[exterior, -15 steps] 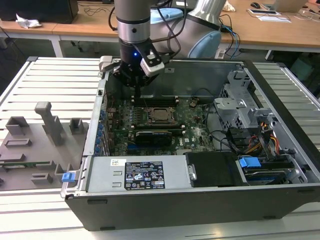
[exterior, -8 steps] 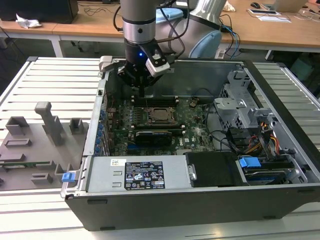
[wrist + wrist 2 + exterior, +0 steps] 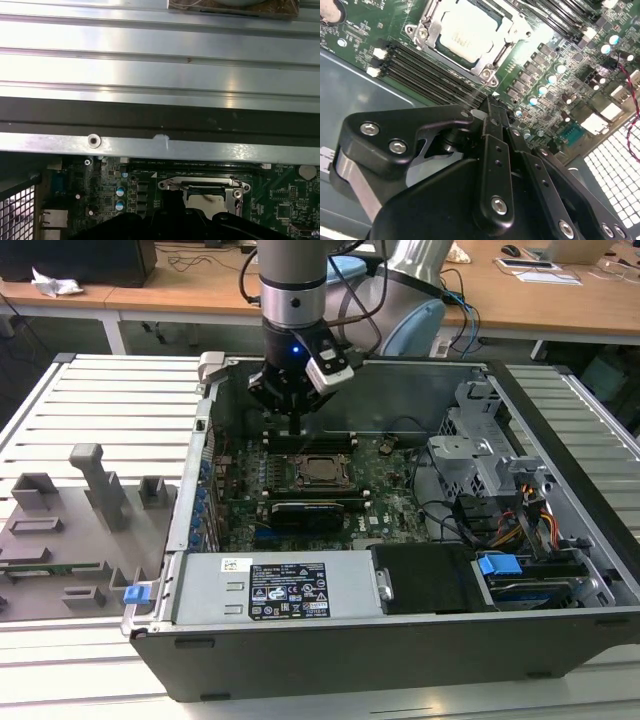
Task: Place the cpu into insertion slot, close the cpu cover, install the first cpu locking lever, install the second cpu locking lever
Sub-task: 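Install the first cpu locking lever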
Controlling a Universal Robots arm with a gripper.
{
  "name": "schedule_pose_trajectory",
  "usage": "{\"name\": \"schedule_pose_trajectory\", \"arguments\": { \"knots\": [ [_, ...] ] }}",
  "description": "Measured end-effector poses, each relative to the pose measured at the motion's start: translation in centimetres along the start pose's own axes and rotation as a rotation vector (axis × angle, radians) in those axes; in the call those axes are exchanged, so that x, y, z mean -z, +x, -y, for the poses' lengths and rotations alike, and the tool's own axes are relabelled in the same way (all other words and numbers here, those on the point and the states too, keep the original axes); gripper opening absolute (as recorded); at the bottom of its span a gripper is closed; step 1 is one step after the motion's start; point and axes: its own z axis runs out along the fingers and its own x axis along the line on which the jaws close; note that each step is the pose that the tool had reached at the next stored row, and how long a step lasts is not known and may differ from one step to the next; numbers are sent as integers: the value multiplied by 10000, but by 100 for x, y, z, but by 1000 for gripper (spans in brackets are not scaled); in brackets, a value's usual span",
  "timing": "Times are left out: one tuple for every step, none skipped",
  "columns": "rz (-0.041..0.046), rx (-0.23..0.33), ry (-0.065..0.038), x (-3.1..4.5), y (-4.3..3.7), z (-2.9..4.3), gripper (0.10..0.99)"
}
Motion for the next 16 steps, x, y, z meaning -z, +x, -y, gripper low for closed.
{"name": "schedule_pose_trajectory", "arguments": {
  "knots": [
    [-1,0,0,-1,-11,1,106],
    [0,0,0,-2,-21,1,106],
    [0,0,0,-3,-30,1,106],
    [0,0,0,-4,-48,2,106],
    [0,0,1,-5,-71,3,106],
    [-1,-1,0,-6,-85,3,106],
    [0,-1,0,-8,-99,4,106],
    [0,0,0,-9,-113,5,106],
    [0,0,0,-10,-125,5,106],
    [0,1,0,-11,-132,6,106],
    [0,0,0,-11,-137,6,106],
    [1,0,-1,-13,-140,6,106],
    [1,0,-1,-14,-143,6,106],
    [0,-1,0,-14,-144,6,106],
    [-1,-3,1,-14,-144,6,106],
    [0,-1,0,-15,-146,6,106]
  ]
}}
